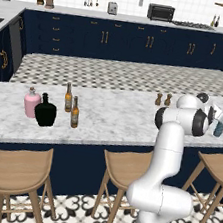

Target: Move the plastic bottles in the middle to the plastics group, and the glass bottles in the middle to the glass group.

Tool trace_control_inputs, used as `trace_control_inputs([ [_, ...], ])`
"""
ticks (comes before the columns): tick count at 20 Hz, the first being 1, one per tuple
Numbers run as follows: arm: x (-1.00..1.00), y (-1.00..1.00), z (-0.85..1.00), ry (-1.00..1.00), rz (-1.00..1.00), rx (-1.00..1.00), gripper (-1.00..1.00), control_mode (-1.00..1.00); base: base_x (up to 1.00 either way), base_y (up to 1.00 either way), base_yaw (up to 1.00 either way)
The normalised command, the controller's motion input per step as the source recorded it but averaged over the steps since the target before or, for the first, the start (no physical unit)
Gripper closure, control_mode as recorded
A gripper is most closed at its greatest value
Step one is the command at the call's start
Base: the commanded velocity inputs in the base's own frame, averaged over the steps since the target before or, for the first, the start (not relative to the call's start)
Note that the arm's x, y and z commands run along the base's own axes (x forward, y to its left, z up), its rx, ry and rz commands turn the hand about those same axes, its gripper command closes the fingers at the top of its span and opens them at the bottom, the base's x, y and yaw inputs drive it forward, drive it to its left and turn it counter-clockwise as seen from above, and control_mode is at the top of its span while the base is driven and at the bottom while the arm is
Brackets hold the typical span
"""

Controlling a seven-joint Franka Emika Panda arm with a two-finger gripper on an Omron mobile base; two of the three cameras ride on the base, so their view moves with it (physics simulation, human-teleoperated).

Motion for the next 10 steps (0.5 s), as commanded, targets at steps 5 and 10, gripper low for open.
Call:
trace_control_inputs([
  [5,0.0,0.0,0.0,0.0,0.0,0.0,-1.0,-1.0,0.0,0.0,0.0],
  [10,0.0,0.0,0.0,0.0,0.0,0.0,-1.0,-1.0,0.0,0.0,0.0],
])
